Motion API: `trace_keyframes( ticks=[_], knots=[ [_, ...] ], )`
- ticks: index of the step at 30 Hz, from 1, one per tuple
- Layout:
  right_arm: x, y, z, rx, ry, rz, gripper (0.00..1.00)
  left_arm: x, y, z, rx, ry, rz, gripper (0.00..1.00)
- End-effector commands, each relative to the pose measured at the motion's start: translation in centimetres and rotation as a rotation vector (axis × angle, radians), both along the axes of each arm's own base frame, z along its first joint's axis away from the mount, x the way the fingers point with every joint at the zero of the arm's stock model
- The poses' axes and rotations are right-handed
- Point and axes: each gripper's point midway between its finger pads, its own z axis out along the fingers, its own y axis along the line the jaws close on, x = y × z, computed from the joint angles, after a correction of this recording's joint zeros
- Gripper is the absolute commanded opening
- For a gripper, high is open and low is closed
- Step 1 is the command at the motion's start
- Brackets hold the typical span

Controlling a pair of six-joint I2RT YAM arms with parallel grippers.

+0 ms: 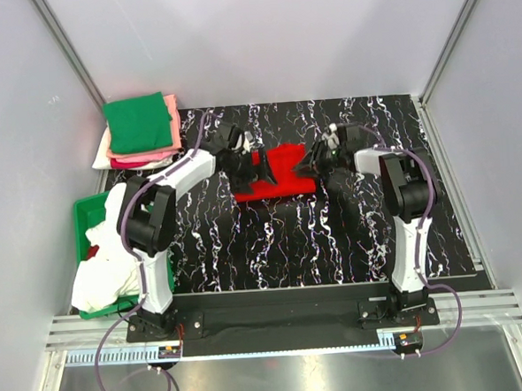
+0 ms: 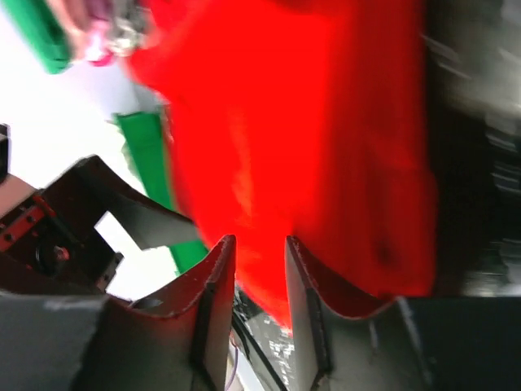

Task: Fold and stack the t-shirts
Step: Fold the tshirt

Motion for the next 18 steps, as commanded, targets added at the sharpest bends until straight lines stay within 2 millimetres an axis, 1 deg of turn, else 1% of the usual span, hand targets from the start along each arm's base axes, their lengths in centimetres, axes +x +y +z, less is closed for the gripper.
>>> trace_keyframes(
  ticks=[1,2,3,4,5,6,7,8,9,10,11,12,13,14,15,16,17,18],
  knots=[
    [-0.6,0.0,-1.3,0.024,-0.008,0.013,0.37,1.4,1.3,-2.3,0.013,-0.021,0.035,0.98],
    [-0.9,-0.2,-2.0,0.016,0.004,0.010,0.36,1.1,1.8,-3.4,0.028,-0.005,0.038,0.98],
    [-1.8,-0.5,-3.3,0.002,0.034,0.004,0.36,0.9,2.2,-5.0,0.034,0.012,0.039,0.97],
    [-2.4,-0.8,-4.2,-0.016,0.051,0.000,0.36,0.0,3.3,-6.8,0.045,0.057,0.055,0.96],
    [-3.6,-1.2,-5.7,-0.038,0.085,-0.010,0.34,-0.3,3.5,-7.8,0.032,0.065,0.056,0.96],
    [-3.9,-1.4,-6.0,-0.047,0.086,-0.015,0.34,-0.5,4.2,-8.5,0.034,0.076,0.066,0.95],
    [-4.2,-1.8,-6.6,-0.070,0.094,-0.032,0.34,-1.8,4.7,-9.7,0.047,0.110,0.067,0.95],
    [-5.3,-2.1,-7.5,-0.086,0.116,-0.035,0.33,-1.8,4.9,-9.8,0.043,0.100,0.066,0.95],
    [-5.6,-2.2,-7.7,-0.094,0.119,-0.038,0.33,-2.2,5.0,-10.0,0.046,0.103,0.066,0.95],
    [-6.0,-2.5,-7.9,-0.108,0.125,-0.044,0.33,-3.0,5.1,-10.3,0.044,0.120,0.060,0.94],
    [-6.9,-2.6,-8.4,-0.118,0.147,-0.044,0.32,-3.0,5.0,-9.6,0.031,0.099,0.058,0.94],
    [-7.4,-2.8,-8.5,-0.124,0.153,-0.046,0.32,-3.7,4.9,-9.4,0.029,0.100,0.052,0.94],
    [-7.6,-3.0,-8.0,-0.135,0.143,-0.055,0.32,-4.7,5.2,-9.8,0.036,0.109,0.049,0.94],
    [-8.7,-3.3,-8.4,-0.154,0.159,-0.049,0.32,-5.5,4.8,-9.0,0.024,0.096,0.042,0.94],
    [-9.2,-3.5,-8.3,-0.168,0.160,-0.046,0.32,-6.3,4.6,-8.8,0.017,0.098,0.036,0.94],
    [-9.4,-4.0,-7.8,-0.199,0.146,-0.055,0.32,-7.3,4.3,-8.6,0.005,0.102,0.026,0.94],
    [-10.1,-4.4,-7.9,-0.230,0.157,-0.053,0.32,-9.2,4.3,-8.5,-0.003,0.107,0.031,0.94],
    [-11.1,-5.2,-7.6,-0.282,0.170,-0.049,0.32,-10.8,3.4,-8.3,-0.012,0.105,0.000,0.94]
  ],
)
